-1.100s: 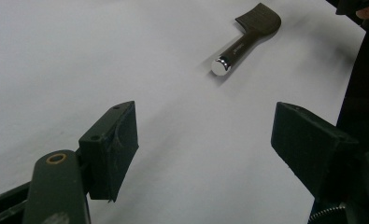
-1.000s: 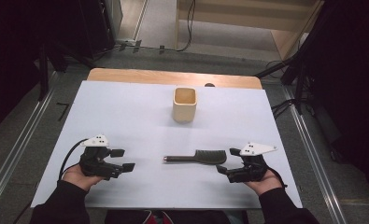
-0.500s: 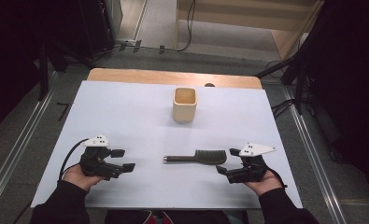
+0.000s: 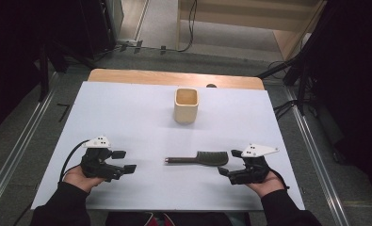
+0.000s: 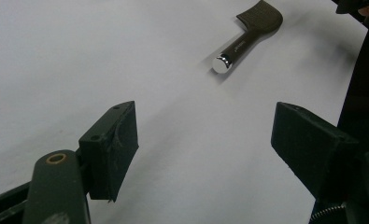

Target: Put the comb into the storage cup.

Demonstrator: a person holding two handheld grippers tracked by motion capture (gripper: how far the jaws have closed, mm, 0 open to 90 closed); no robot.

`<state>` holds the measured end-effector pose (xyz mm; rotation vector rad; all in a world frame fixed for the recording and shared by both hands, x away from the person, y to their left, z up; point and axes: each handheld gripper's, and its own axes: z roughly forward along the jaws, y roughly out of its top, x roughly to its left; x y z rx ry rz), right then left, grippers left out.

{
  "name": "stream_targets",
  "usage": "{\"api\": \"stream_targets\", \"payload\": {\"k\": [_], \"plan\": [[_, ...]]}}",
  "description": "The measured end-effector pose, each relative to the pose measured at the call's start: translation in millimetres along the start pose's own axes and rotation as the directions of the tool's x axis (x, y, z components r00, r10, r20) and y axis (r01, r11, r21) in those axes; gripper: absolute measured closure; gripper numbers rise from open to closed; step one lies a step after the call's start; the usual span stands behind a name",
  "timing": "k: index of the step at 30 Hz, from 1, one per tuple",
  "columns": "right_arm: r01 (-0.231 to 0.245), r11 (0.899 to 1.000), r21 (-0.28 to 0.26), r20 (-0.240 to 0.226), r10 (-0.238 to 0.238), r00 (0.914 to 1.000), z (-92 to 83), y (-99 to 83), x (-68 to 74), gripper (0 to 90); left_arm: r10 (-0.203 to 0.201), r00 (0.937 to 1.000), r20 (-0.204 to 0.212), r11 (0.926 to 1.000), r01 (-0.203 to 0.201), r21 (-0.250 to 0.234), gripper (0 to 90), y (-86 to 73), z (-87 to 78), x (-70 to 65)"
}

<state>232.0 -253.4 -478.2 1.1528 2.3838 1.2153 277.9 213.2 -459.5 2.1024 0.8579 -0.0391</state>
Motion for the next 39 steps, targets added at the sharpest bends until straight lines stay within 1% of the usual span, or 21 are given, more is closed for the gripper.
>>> {"api": "stream_targets", "payload": {"k": [15,24,27,29,33,34,35,37,39], "plan": [[-0.003,1.0,0.0,-0.004,0.003,1.0,0.0,0.0,0.0,12.6,-0.001,1.0,0.0,1.0,0.001,0.001,23.3,0.0,-0.2,0.0],[-0.007,1.0,-0.001,-0.014,0.007,0.9999,0.8,1.1,-0.1,12.6,-0.001,1.0,-0.001,1.0,0.001,0.0,23.3,0.0,-0.1,0.1],[-0.01,1.0,-0.012,-0.021,0.01,0.9997,2.1,3.5,-0.9,12.7,-0.002,1.0,-0.001,1.0,0.002,0.0,23.3,0.0,0.1,0.1],[-0.022,1.0,-0.018,-0.028,0.021,0.9994,5.0,7.1,-2.0,12.7,-0.001,1.0,-0.002,1.0,0.001,0.0,23.3,0.1,-0.1,0.2],[-0.019,0.999,-0.027,-0.034,0.018,0.9993,7.5,10.7,-2.6,13.0,-0.002,1.0,0.001,1.0,0.002,-0.003,23.3,0.0,-0.3,0.3],[-0.016,0.999,-0.038,-0.034,0.015,0.9993,8.3,11.6,-3.0,13.0,-0.001,1.0,0.0,1.0,0.001,-0.001,23.3,0.1,-0.3,0.3],[-0.025,0.999,-0.045,-0.032,0.024,0.9992,8.7,12.7,-2.9,13.0,-0.001,1.0,0.001,1.0,0.001,-0.002,23.3,0.1,-0.3,0.3],[-0.029,0.998,-0.049,-0.037,0.027,0.9989,10.0,15.1,-3.3,13.0,-0.001,1.0,0.001,1.0,0.001,-0.003,23.3,0.1,-0.3,0.3],[-0.023,0.999,-0.047,-0.035,0.021,0.9992,12.4,18.4,-3.7,12.9,-0.001,1.0,0.001,1.0,0.001,-0.003,23.3,0.1,-0.4,0.4]]}}
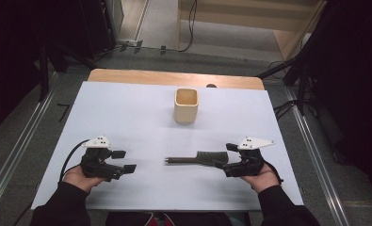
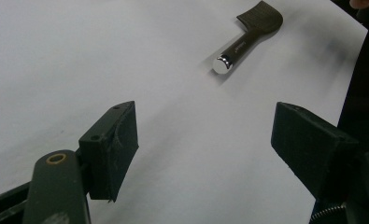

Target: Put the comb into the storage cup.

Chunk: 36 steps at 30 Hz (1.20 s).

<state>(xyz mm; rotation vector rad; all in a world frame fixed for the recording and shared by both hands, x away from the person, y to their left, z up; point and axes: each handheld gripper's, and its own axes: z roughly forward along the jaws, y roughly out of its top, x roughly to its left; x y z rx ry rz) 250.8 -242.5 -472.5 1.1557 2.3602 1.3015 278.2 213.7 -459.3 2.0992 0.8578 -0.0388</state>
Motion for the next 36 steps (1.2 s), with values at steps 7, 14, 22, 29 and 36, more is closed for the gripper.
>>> {"api": "stream_targets", "payload": {"k": [7,14,22,29,36], "plan": [[0.024,1.0,-0.001,-0.012,-0.024,0.9996,3.8,7.2,2.3,13.0,0.0,1.0,0.002,1.0,0.0,0.0,23.3,0.0,0.1,-0.1],[0.009,1.0,-0.002,-0.024,-0.009,0.9997,10.3,15.3,3.9,13.0,0.001,1.0,0.0,1.0,-0.001,0.0,23.3,0.0,-0.1,0.1],[0.015,1.0,0.0,-0.01,-0.015,0.9998,18.0,22.3,5.1,13.1,0.001,1.0,0.001,1.0,-0.001,0.0,23.3,0.0,-0.1,0.1],[0.016,1.0,0.0,-0.002,-0.016,0.9999,23.5,28.8,7.4,13.7,0.0,1.0,0.001,1.0,0.0,0.0,23.3,0.0,-0.1,0.1],[0.021,1.0,0.003,-0.005,-0.021,0.9998,29.4,34.7,8.4,13.7,0.001,1.0,0.001,1.0,-0.001,0.002,23.3,0.1,-0.1,0.2]]}}
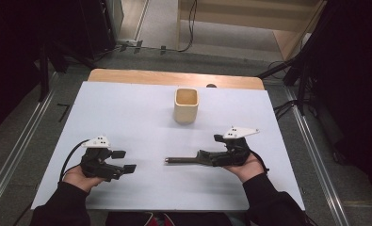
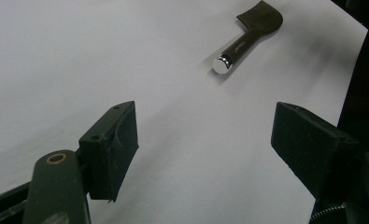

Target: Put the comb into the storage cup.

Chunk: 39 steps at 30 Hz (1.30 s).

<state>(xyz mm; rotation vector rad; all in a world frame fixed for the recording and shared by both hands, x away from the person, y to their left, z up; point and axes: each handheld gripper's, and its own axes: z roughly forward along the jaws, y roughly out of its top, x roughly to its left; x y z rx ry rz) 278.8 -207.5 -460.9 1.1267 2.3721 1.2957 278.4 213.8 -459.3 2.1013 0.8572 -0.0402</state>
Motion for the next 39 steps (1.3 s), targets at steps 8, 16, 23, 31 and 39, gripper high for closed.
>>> {"api": "stream_targets", "payload": {"k": [8,16,23,31,39], "plan": [[0.012,1.0,-0.005,-0.015,-0.012,0.9998,9.6,8.1,5.4,13.7,0.001,1.0,0.001,1.0,-0.001,0.001,23.3,0.0,-0.3,0.1],[0.018,1.0,0.001,-0.019,-0.018,0.9996,20.9,17.0,11.2,13.8,0.001,1.0,0.001,1.0,-0.001,0.001,23.3,0.0,-0.3,0.1],[0.028,1.0,-0.001,-0.025,-0.028,0.9993,27.2,21.8,14.6,13.8,0.001,1.0,0.002,1.0,-0.001,0.001,23.3,0.0,-0.3,0.1],[0.031,1.0,0.001,-0.036,-0.031,0.9989,38.0,28.2,19.5,14.2,0.001,1.0,0.002,1.0,-0.001,0.001,23.3,0.0,-0.3,0.2],[0.028,1.0,0.01,-0.04,-0.028,0.9988,49.8,32.3,22.3,17.8,0.001,1.0,0.004,1.0,-0.001,0.0,23.3,0.0,-0.6,0.3]]}}
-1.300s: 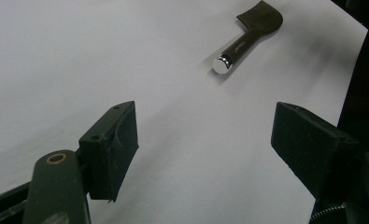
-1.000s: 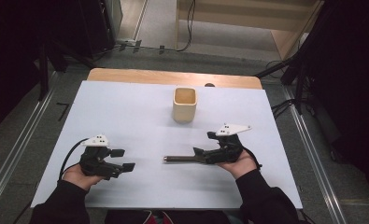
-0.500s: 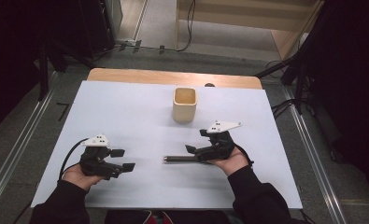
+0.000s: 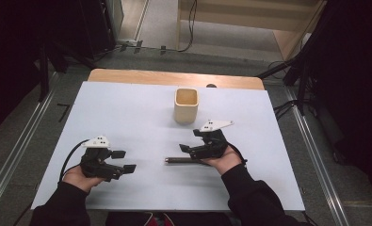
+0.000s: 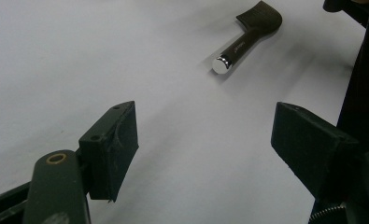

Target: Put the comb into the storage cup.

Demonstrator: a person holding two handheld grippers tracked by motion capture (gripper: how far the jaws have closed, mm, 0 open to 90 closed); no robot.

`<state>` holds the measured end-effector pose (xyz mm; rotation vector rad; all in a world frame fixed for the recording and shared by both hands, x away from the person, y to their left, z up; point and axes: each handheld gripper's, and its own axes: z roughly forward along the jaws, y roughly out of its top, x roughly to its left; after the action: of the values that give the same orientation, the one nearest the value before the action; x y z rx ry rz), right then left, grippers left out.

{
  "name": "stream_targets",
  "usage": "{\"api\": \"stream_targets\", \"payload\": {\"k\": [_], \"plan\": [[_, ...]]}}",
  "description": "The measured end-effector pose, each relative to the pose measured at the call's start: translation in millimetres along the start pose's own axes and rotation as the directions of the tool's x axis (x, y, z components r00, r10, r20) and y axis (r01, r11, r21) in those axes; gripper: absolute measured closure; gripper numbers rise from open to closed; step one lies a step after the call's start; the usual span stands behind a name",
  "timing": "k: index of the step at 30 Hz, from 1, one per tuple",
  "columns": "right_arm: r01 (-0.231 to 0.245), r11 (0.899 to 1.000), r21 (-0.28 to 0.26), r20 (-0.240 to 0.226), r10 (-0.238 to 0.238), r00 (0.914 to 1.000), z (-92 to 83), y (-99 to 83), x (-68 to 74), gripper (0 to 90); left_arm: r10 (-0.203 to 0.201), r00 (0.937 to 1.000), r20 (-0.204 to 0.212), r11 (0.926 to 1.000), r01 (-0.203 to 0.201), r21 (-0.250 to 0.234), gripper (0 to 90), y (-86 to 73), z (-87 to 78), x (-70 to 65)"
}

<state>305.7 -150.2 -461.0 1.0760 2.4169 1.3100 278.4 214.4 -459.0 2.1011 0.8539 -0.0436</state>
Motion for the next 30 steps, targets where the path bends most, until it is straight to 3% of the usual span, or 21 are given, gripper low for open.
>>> {"api": "stream_targets", "payload": {"k": [14,30], "plan": [[-0.007,1.0,0.018,0.001,0.007,1.0,17.9,5.7,1.7,19.0,-0.002,1.0,0.0,1.0,0.002,-0.002,23.3,0.0,-0.2,0.0],[-0.039,0.999,0.033,-0.002,0.039,0.9992,32.6,5.7,0.9,35.4,-0.001,1.0,-0.001,1.0,0.001,-0.004,23.3,-0.1,-0.4,0.2]]}}
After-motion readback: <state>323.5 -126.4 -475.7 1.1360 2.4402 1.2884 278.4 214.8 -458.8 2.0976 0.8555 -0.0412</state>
